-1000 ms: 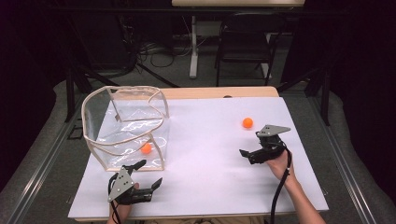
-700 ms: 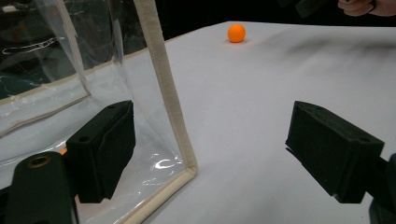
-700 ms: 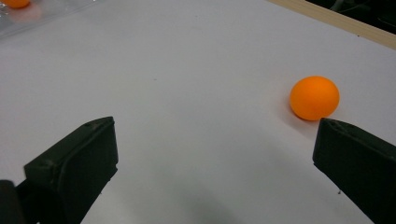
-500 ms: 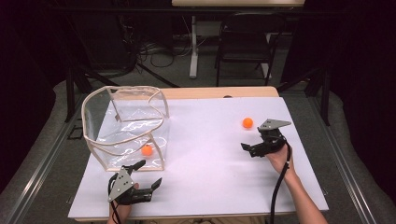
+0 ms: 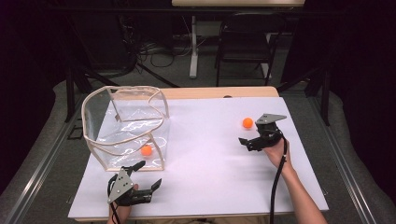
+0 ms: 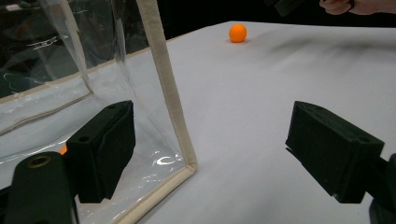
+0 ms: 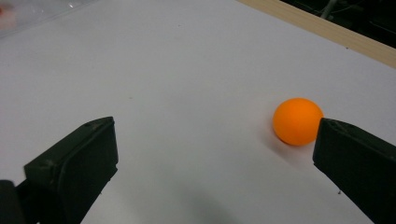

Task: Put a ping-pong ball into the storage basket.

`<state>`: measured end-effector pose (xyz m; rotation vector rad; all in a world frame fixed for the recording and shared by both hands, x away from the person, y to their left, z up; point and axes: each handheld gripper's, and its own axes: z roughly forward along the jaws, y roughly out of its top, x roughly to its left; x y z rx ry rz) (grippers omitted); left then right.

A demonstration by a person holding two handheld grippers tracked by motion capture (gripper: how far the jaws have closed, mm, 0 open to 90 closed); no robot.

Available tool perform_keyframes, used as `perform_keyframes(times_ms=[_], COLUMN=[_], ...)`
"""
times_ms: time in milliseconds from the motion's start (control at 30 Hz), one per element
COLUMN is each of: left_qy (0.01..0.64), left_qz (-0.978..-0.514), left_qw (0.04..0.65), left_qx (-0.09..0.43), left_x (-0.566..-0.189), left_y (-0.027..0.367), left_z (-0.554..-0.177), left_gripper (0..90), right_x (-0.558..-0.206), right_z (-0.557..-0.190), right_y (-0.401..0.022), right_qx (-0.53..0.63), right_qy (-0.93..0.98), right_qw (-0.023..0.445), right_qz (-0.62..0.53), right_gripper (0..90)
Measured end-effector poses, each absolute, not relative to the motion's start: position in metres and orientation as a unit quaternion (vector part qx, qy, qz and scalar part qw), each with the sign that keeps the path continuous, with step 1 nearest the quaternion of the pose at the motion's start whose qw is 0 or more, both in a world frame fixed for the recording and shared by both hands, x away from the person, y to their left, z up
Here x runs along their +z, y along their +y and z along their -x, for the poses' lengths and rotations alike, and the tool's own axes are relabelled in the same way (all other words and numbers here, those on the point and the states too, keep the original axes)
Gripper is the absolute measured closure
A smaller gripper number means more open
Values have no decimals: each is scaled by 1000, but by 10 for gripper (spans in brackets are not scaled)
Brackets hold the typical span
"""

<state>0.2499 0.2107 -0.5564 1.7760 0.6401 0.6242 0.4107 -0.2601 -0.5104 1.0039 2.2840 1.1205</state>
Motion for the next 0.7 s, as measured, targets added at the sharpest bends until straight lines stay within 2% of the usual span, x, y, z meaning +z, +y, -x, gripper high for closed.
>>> perform_keyframes(times_ms=[700], left_qy=[270], left_qz=[-744], left_qw=[550], left_qx=[266], left_x=[-555], left_y=[212], left_z=[-250], left_gripper=[157], right_x=[-514], right_z=[-444], right_y=[-256], right_qx=[380], right_qy=[817], right_qw=[208], right_qz=[-380], right_gripper=[0])
